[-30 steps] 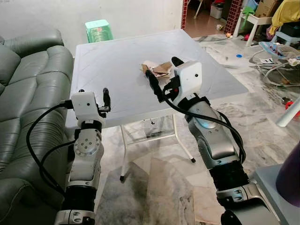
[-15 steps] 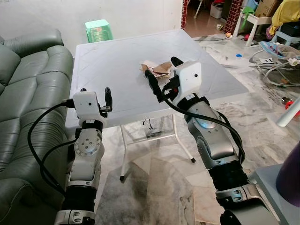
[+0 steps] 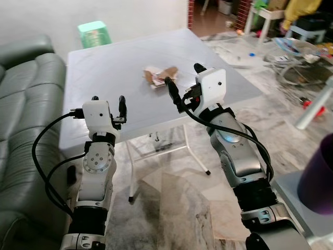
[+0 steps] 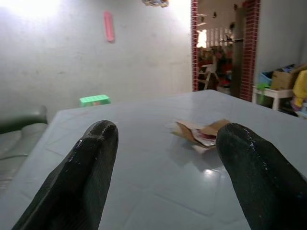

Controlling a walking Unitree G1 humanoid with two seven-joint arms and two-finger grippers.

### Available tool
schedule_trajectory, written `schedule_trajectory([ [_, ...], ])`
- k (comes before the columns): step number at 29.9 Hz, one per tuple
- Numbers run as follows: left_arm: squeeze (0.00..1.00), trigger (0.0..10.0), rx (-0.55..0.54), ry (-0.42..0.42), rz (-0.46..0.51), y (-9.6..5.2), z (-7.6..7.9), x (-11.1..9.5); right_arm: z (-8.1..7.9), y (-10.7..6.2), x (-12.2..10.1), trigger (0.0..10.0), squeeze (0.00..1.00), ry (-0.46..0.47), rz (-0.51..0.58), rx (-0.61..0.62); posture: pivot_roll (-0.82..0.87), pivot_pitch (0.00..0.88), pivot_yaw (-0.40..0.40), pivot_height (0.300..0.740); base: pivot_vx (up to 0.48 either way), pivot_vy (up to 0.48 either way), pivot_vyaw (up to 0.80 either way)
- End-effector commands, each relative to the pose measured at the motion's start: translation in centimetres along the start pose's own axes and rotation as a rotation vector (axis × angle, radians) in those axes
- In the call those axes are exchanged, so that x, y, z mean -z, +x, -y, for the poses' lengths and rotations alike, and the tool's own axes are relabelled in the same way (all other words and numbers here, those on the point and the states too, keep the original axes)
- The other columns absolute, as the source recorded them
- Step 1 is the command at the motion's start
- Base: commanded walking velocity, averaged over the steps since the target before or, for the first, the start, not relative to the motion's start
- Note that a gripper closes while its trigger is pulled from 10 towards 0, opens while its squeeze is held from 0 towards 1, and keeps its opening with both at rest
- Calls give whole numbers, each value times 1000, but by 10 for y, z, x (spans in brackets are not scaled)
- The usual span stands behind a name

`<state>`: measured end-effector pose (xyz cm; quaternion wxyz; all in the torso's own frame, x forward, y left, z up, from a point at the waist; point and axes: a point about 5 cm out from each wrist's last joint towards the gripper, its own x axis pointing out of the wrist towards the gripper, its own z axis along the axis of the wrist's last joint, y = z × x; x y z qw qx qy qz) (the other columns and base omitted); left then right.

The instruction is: Picking trash to rubbish bin

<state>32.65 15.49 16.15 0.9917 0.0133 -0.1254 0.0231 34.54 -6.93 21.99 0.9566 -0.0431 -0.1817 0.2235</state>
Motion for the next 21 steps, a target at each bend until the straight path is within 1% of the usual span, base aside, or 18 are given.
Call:
schedule_trajectory([
  [1, 0, 10000, 3, 28, 13, -1, -4, -2, -4, 3, -2, 10000, 0, -9, 1, -10, 4, 0, 50, 740, 0, 0, 0],
  [3, 0, 10000, 2, 23, 11, -1, -4, -2, -5, 3, -2, 10000, 0, -11, 1, -11, 3, 0, 51, 740, 0, -174, 278],
  [7, 0, 10000, 1, 22, 6, -2, -5, -1, -6, 3, -2, 10000, 0, -13, 2, -14, 3, 0, 50, 740, 0, -474, 800],
  [9, 0, 10000, -11, 30, 5, -2, -7, -1, -3, 0, 1, 10000, 0, -23, -10, -5, 3, 0, 48, 740, 0, -480, 0],
  [10, 0, 10000, -14, 33, 6, -2, -8, -1, 0, -2, 4, 10000, 0, -28, -25, 7, 4, 0, 47, 740, 0, -480, 0],
  [11, 0, 10000, -19, 39, 9, -2, -10, -2, 7, -7, 12, 10000, 0, -33, -63, 31, 4, 0, 46, 740, 0, -480, 0],
  [13, 0, 10000, -26, 38, 12, -2, -12, -3, 13, -13, 21, 10000, 0, -26, -109, 57, 5, 0, 46, 740, 0, -480, 0],
  [14, 0, 10000, -26, 38, 12, -2, -13, -3, 16, -19, 28, 10000, 0, -25, -144, 70, 5, 0, 46, 740, 0, -480, 0],
  [17, 0, 10000, -22, 41, 10, -3, -13, -3, 21, -29, 36, 10000, 0, -35, -181, 81, 1, 0, 49, 740, 0, -430, 0],
  [18, 0, 10000, -26, 34, 4, -3, -13, -1, 23, -35, 41, 10000, 0, -44, -197, 88, 1, 0, 49, 740, 0, 0, 0],
  [19, 0, 10000, -26, 34, 4, -3, -13, -1, 23, -35, 41, 10000, 0, -44, -197, 88, 1, 0, 49, 740, 0, 0, 0],
  [21, 0, 10000, -26, 34, 4, -6, -14, 0, 26, -43, 47, 10000, 0, -40, -209, 105, -4, 0, 52, 740, 0, 0, 0],
])
